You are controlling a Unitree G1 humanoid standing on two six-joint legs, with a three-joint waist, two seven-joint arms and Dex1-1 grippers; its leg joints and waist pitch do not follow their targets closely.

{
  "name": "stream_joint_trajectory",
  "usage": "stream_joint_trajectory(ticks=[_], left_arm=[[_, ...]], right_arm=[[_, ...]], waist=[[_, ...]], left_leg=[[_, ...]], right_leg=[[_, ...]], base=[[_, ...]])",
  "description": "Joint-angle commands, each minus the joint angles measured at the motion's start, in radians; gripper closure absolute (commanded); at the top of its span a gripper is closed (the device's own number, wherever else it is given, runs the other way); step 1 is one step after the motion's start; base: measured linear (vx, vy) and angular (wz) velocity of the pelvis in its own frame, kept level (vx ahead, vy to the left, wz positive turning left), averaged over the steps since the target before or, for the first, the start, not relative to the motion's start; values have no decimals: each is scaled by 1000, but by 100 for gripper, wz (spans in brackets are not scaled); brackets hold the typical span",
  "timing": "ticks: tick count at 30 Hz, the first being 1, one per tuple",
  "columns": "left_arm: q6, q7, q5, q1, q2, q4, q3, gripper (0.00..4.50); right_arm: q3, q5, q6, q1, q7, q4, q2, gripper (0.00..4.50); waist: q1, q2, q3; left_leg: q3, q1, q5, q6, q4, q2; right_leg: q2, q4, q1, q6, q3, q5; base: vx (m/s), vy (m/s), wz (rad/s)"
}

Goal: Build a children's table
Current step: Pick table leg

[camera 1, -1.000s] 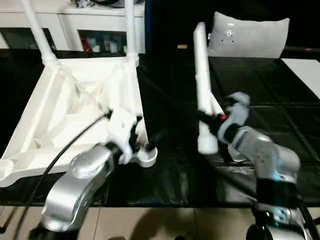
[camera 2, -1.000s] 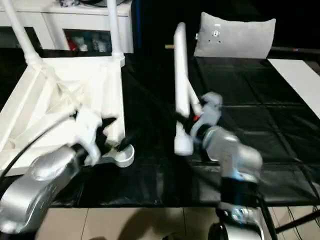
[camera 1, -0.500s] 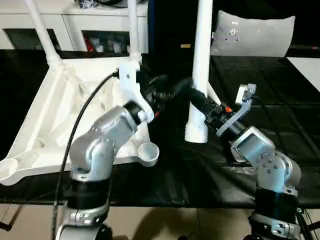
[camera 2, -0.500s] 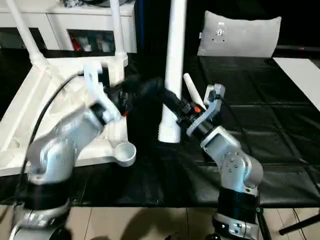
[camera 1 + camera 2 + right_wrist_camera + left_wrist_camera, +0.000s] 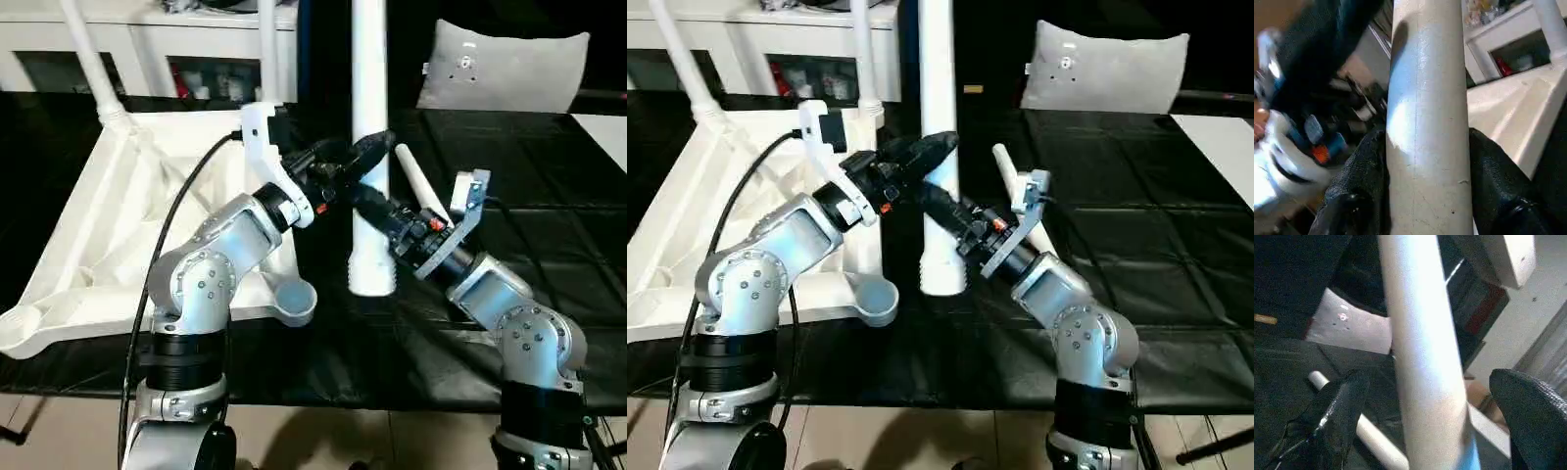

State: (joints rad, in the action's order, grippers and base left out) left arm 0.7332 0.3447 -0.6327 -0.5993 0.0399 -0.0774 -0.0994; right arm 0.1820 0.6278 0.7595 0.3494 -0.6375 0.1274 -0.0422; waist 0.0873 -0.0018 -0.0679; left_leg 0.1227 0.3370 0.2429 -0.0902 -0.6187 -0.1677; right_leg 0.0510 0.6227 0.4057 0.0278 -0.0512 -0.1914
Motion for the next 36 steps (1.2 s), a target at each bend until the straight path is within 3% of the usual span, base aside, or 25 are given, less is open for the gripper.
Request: stream_joint_trajectory(ticks=[1, 3, 4, 6, 10, 12, 16, 22, 30, 36], left_arm=[[-16, -7, 27, -14, 1, 4, 26, 0], [-104, -81, 139, -13, 8, 19, 65, 0], [-104, -81, 139, -13, 8, 19, 65, 29], [-160, -119, 181, -8, 28, 23, 79, 36], [-219, -160, 242, -1, 39, 35, 108, 78], [-259, -195, 291, -1, 44, 47, 121, 87], [-321, -227, 346, -2, 46, 54, 133, 120], [-352, -234, 356, -3, 65, 44, 148, 166], [-337, -212, 321, 17, 94, 35, 160, 232], [-289, -209, 271, 27, 117, 31, 136, 254]], right_arm=[[-31, -57, -63, 3, 22, 22, -5, 265], [-80, -154, -195, 4, 84, 21, 32, 265], [-80, -154, -195, 4, 84, 21, 32, 265], [-125, -229, -296, -3, 123, 9, 52, 265], [-178, -332, -422, -14, 194, -23, 74, 265], [-217, -422, -519, -12, 250, -59, 77, 265], [-266, -522, -608, -3, 297, -105, 61, 265], [-289, -583, -701, 7, 350, -161, 69, 265], [-305, -608, -749, 5, 365, -195, 67, 265], [-308, -612, -769, 5, 371, -208, 70, 265]], waist=[[3, -1, 67], [1, 0, 66], [0, -1, 67], [-1, -2, 69], [-3, 0, 72], [-6, 0, 72], [-7, 0, 72], [-8, 2, 72], [-8, 2, 73], [-10, 1, 72]], left_leg=[[4, 21, -17, 27, 75, -36], [3, 23, -14, 21, 77, -40], [3, 22, -8, 19, 77, -39], [4, 22, -15, 19, 76, -39], [2, 23, -51, 20, 76, -40], [3, 24, -55, 20, 75, -39], [4, 26, -48, 23, 74, -37], [4, 23, -30, 34, 74, -41], [5, 25, -28, 50, 72, -40], [6, 23, -11, 50, 73, -42]], right_leg=[[79, -83, -70, 144, 49, -191], [78, -83, -66, 136, 49, -188], [79, -83, -69, 127, 50, -192], [79, -82, -68, 126, 50, -177], [78, -69, -73, 150, 49, -69], [77, -67, -72, 162, 49, -38], [78, -65, -77, 167, 50, -19], [78, -63, -74, 183, 50, -2], [79, -61, -76, 195, 50, 7], [78, -63, -74, 195, 48, -18]], base=[[0, 0, 0], [0, 0, 0], [0, 0, 0], [0, 0, 0], [0, 0, 0], [0, 0, 0], [0, 0, 0], [0, 0, 0], [0, 0, 0], [0, 0, 0]])
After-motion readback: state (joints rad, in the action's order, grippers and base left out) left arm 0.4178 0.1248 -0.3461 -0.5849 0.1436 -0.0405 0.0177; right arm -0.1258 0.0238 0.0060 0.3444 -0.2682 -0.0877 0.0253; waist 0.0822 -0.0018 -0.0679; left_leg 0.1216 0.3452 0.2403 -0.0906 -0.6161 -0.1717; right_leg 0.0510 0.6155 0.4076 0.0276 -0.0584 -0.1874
